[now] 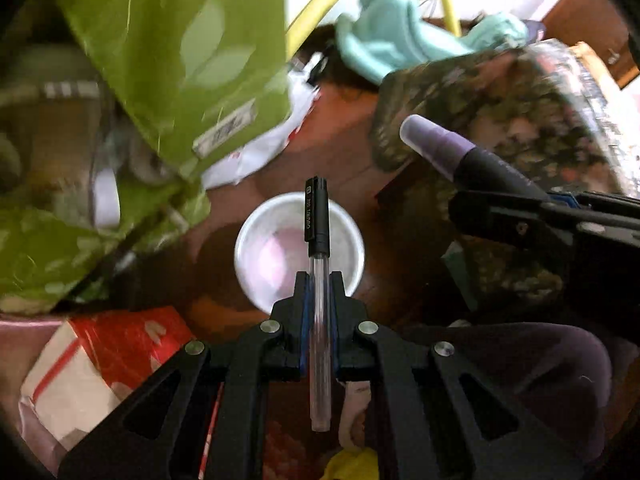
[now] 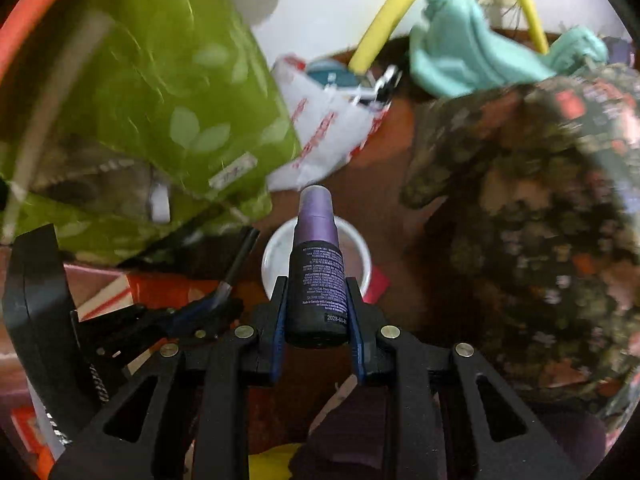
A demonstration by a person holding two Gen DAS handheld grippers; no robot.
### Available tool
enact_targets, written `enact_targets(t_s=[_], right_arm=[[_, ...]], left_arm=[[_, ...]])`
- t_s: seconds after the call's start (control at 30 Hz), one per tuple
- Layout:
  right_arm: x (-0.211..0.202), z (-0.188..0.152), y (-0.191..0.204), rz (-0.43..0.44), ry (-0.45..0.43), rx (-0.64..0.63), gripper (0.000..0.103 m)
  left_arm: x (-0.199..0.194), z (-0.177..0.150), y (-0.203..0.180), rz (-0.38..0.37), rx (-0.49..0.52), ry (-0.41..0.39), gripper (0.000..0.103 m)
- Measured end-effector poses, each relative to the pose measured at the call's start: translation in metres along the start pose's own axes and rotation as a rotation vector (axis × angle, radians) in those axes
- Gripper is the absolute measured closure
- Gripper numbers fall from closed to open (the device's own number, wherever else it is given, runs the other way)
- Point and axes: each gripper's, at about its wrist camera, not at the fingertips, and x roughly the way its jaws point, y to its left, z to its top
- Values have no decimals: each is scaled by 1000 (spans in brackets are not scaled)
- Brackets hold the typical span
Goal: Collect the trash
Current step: 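Carry the pen and purple bottle with both tools over the white bin, then open both tools to drop the pen and bottle into the bin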
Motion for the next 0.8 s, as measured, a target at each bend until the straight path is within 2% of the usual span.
enact_targets(t_s=[0.27, 0.47, 0.7, 0.77, 0.8], right_arm=[[68, 24, 2, 39, 180, 37, 79], [110, 36, -4, -11, 271, 69, 79], [122, 38, -4, 25, 317, 72, 78], [121, 38, -1, 18, 316, 65, 66], [120, 38, -1, 13, 310, 63, 54]], left_arm=[[62, 2, 31, 4, -95, 148, 96], [97, 9, 48, 2, -184, 215, 96], [105, 14, 55, -16, -254, 202, 95], [105, 16, 59, -20, -291, 201, 79], [104, 17, 61, -23, -307, 200, 76]])
